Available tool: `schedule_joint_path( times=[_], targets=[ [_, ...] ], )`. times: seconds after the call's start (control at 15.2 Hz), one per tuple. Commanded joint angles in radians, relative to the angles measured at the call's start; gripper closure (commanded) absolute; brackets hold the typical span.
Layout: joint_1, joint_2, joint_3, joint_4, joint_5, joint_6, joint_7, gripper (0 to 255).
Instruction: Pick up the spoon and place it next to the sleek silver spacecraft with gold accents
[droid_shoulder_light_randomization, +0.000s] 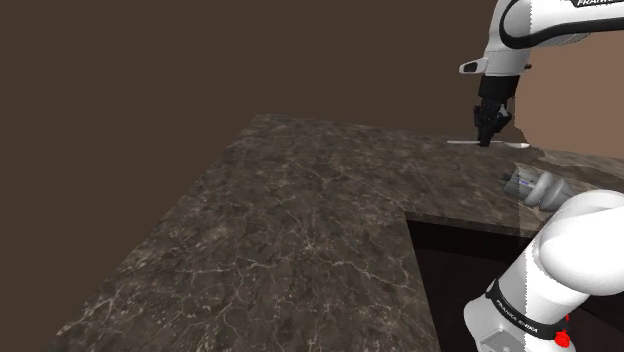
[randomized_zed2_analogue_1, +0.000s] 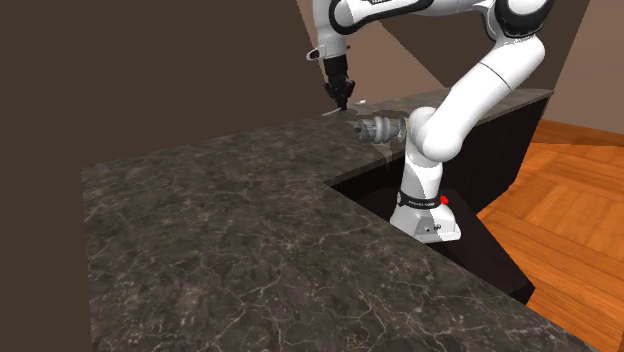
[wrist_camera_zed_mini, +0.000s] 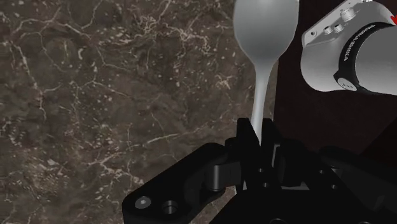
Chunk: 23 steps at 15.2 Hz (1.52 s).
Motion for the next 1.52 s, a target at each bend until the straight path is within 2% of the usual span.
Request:
schedule_joint_path(
  times=[0.0,1.45],
  targets=[
    [-0.005,0.001,-0.012,-0.012,-0.010,0.014,-0.009,255],
    [-0.016,0.073,-0.095,-0.256,-0.069,0.332,0.014,255]
  ],
)
